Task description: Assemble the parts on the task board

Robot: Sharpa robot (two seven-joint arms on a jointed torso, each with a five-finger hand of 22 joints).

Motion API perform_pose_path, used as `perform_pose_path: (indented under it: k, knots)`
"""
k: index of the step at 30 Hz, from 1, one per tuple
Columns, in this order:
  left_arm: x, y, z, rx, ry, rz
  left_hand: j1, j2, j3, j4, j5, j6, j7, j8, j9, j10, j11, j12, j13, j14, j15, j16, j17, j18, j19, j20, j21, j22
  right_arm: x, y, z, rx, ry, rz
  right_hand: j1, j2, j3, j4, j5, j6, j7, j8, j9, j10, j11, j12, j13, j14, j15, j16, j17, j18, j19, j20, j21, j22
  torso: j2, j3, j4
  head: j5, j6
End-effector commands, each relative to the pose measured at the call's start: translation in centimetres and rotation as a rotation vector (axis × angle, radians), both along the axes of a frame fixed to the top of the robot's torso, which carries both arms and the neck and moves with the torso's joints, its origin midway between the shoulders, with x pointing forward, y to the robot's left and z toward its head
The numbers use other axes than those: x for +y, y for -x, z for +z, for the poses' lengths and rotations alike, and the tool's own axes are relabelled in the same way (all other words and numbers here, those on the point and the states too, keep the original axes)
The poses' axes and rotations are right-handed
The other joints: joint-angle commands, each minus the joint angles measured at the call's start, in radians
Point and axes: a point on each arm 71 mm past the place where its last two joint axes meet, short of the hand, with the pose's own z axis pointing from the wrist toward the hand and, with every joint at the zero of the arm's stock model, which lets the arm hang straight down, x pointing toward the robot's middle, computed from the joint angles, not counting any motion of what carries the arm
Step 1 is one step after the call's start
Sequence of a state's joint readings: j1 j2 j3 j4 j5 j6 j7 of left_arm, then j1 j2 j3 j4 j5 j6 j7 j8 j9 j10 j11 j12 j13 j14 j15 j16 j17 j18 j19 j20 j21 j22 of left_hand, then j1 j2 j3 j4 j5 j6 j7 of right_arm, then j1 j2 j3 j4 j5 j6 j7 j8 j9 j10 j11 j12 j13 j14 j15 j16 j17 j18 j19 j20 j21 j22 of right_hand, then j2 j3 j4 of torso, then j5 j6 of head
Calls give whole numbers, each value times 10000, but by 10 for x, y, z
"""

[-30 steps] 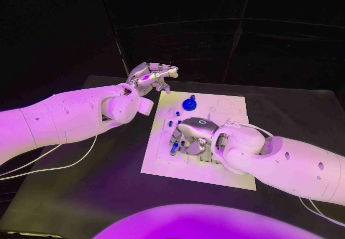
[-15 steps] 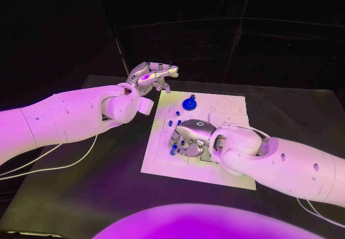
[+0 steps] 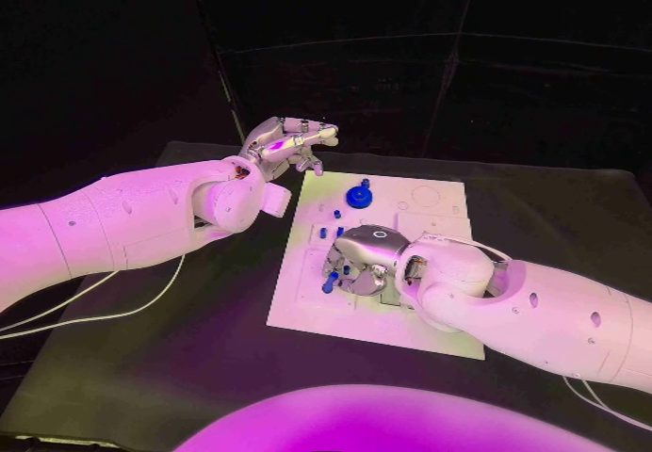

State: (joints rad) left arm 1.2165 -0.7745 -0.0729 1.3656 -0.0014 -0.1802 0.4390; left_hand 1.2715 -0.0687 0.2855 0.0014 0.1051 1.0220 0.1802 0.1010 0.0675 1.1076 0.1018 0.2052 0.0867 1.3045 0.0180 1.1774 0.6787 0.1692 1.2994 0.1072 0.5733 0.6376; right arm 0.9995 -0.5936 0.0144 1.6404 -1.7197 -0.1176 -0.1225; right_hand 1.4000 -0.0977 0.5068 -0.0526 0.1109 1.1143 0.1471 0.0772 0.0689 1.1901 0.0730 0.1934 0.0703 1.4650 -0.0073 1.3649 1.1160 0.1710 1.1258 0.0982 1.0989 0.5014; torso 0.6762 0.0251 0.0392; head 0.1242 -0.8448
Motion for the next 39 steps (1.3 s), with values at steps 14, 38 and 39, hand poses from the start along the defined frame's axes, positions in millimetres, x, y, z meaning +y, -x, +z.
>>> perform_pose_path:
  k: [14,38,39]
  knots:
    - [0,-1,1,-51,88,-82,46,49,-27,5,10,17,-58,66,9,-64,10,23,-10,-78,-22,60,-4,129,11,56,-49,-8,4,10,-10,79,93,403,-248,-211,-174,1,169,-195,115,-153,-36,-163,92,-177,-68,267,42,-35,-70,53,-113,-13,48,-40,-2,9,-9,17,-23]
    - [2,-1,1,-49,93,-89,128,135,10,2,28,5,-64,79,4,-103,5,55,-17,-98,-24,64,-32,129,12,53,-61,-18,-16,12,14,-676,-3005,-383,121,-206,-2430,168,288,-4352,222,-183,-81,-3735,661,-45,78,-309,523,-868,-1841,154,-731,480,-639,-833,-12,2,-27,-136,60]
    - [2,-1,1,-52,89,-77,128,135,10,2,28,5,-64,79,4,-103,5,55,-17,-98,-24,64,-32,129,12,53,-61,-18,-20,12,16,-659,-3128,-490,145,-177,-2438,163,285,-4313,241,-181,-78,-3687,645,21,83,-282,512,-849,-1816,157,-710,468,-630,-833,-17,-3,-22,-176,87]
